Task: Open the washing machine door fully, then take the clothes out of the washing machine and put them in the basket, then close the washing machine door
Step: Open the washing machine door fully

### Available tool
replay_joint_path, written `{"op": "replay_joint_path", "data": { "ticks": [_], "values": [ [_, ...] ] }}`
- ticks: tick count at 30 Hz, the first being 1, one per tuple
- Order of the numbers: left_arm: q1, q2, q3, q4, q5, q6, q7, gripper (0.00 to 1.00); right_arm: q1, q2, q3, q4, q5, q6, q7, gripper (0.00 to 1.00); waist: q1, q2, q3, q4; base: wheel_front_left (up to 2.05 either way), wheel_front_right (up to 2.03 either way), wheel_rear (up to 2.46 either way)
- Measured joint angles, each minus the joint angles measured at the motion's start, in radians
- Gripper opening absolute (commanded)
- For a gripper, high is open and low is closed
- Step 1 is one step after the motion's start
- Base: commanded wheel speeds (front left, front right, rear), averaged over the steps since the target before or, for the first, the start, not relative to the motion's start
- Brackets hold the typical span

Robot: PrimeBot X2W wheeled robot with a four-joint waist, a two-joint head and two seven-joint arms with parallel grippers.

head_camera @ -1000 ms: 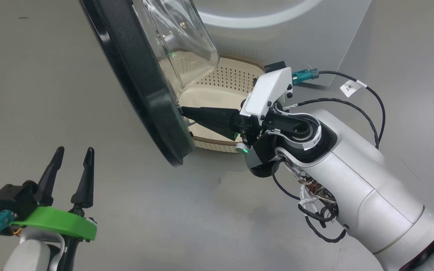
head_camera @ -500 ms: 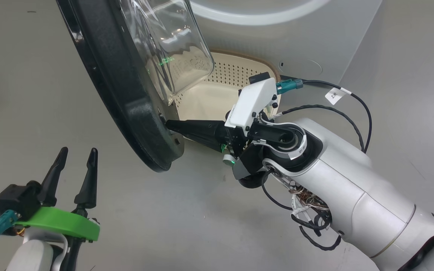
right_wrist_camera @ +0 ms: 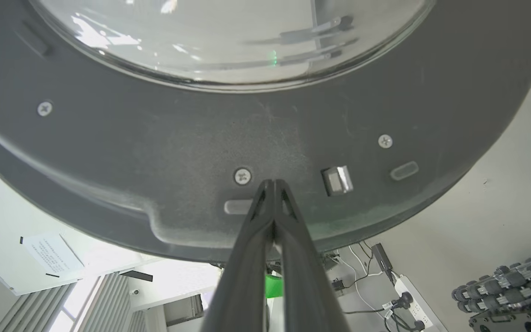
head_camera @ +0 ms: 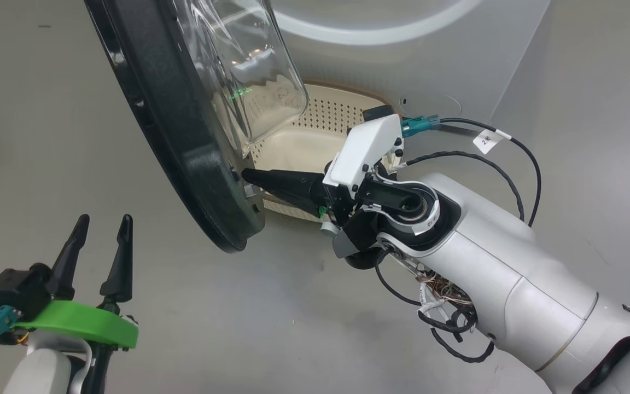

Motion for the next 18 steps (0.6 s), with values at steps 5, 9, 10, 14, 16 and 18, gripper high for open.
{"op": "replay_joint_path", "data": {
  "ticks": [5, 9, 10, 14, 16, 18],
  "values": [
    [0.001, -0.008, 0.021, 0.002, 0.009, 0.000, 0.000, 1.00, 0.000, 0.002, 0.009, 0.047, -0.064, 0.029, -0.040, 0.00, 0.0000, 0.0000, -0.031, -0.020, 0.00, 0.00, 0.00],
    [0.002, -0.011, 0.031, 0.004, 0.026, 0.000, 0.000, 1.00, 0.000, -0.002, 0.017, 0.072, -0.121, 0.052, -0.080, 0.00, 0.0000, 0.0000, -0.054, -0.037, 0.00, 0.00, 0.00],
    [0.003, -0.013, 0.034, 0.005, 0.032, 0.000, 0.000, 1.00, 0.001, -0.011, 0.018, 0.077, -0.142, 0.061, -0.099, 0.00, 0.0000, 0.0000, -0.062, -0.043, 0.00, 0.00, 0.00],
    [0.017, -0.022, 0.046, 0.012, 0.047, 0.000, 0.000, 1.00, 0.001, -0.083, 0.045, 0.106, -0.302, 0.109, -0.217, 0.00, 0.0000, 0.0000, -0.099, -0.070, 0.00, 0.00, 0.00],
    [0.035, -0.028, 0.054, 0.017, 0.055, 0.000, 0.000, 1.00, 0.001, -0.124, 0.062, 0.117, -0.375, 0.122, -0.276, 0.00, 0.0000, 0.0000, -0.119, -0.084, 0.00, 0.00, 0.00],
    [0.057, -0.036, 0.074, 0.021, 0.066, 0.000, 0.000, 1.00, 0.001, -0.175, 0.118, 0.132, -0.509, 0.123, -0.360, 0.00, 0.0000, 0.0000, -0.150, -0.108, 0.00, 0.00, 0.00]
  ]
}}
